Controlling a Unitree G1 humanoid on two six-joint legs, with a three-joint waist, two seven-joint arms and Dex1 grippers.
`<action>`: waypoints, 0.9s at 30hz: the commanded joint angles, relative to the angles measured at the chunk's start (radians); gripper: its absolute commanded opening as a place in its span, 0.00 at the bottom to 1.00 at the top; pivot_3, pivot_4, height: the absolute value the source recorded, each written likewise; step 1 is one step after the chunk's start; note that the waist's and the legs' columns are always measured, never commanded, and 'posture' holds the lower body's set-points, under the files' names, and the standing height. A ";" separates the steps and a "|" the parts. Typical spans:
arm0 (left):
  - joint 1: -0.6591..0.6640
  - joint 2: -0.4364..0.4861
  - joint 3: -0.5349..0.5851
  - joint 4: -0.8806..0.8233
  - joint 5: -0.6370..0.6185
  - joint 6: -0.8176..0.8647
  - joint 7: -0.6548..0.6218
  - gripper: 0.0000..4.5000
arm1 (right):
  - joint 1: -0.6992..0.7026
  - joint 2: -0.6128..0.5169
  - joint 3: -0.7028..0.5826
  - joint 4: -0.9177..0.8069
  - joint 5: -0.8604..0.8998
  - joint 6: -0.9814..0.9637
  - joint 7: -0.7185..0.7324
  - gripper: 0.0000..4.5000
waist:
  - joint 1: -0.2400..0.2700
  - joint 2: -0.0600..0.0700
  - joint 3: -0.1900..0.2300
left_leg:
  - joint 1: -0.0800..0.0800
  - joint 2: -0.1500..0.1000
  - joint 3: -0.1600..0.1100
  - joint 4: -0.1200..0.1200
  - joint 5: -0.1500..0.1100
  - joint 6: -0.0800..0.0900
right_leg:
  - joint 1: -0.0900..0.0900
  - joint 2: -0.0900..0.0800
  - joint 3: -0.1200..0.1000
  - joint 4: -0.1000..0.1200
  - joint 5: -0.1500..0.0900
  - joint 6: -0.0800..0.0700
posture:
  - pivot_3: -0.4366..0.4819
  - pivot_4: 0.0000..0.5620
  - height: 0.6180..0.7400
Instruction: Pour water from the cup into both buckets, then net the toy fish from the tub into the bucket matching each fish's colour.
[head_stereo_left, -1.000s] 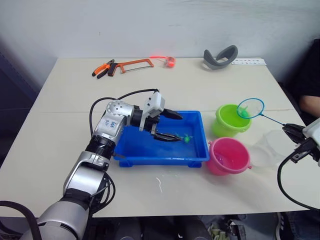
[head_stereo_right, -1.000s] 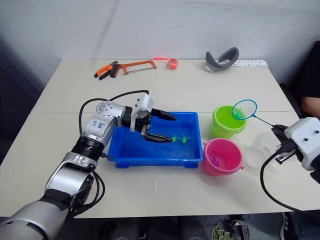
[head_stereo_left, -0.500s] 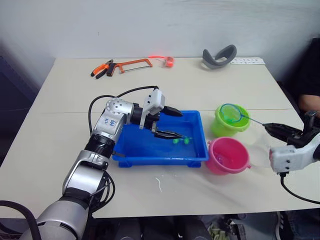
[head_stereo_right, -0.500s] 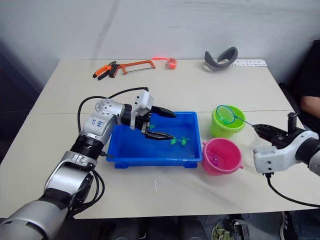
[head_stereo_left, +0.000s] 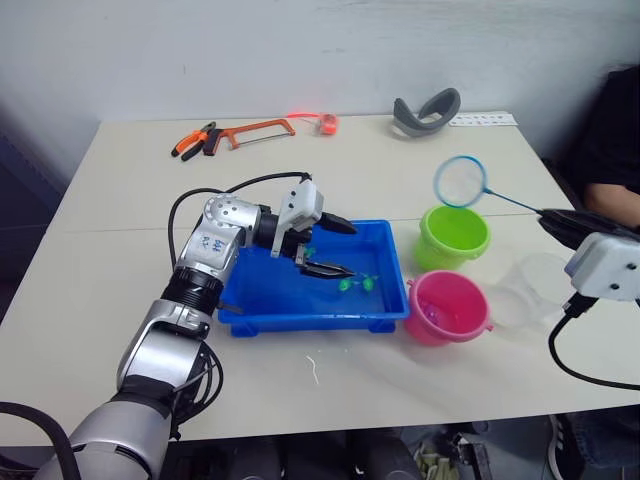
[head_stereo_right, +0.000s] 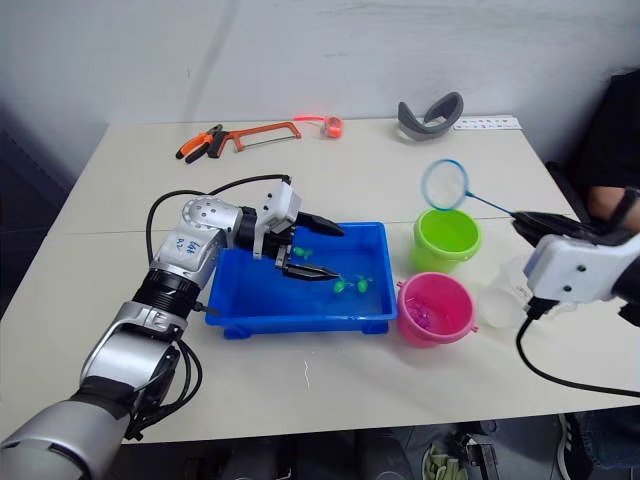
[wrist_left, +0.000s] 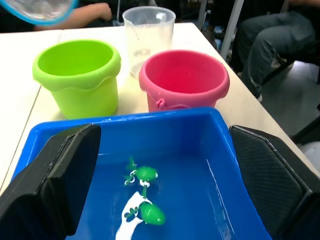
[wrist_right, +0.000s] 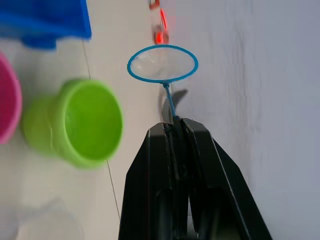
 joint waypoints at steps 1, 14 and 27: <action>0.034 0.050 -0.003 -0.061 0.011 -0.004 -0.033 0.99 | -0.078 -0.028 0.106 -0.041 0.071 0.065 0.061 0.00 | -0.001 0.000 0.000 | 0.000 0.001 0.000 0.000 0.000 0.000 | 0.000 0.000 0.000 0.000 0.000 0.000 | 0.48 0.27 1.00; 0.173 0.166 0.025 -0.253 -0.004 0.080 0.000 0.99 | -0.475 0.041 0.576 0.201 -0.182 -0.204 0.209 0.00 | 0.003 0.000 0.000 | -0.002 0.001 0.001 0.002 -0.002 0.003 | -0.001 -0.005 -0.001 0.000 0.000 0.000 | 0.48 0.27 1.00; 0.245 0.200 0.041 -0.358 -0.026 0.134 0.041 0.99 | -0.536 0.007 0.654 0.385 -0.339 -0.525 0.236 0.00 | 0.002 0.000 0.000 | -0.001 0.001 0.002 0.003 -0.001 0.003 | -0.003 -0.005 -0.001 0.002 0.000 0.000 | 0.48 0.27 1.00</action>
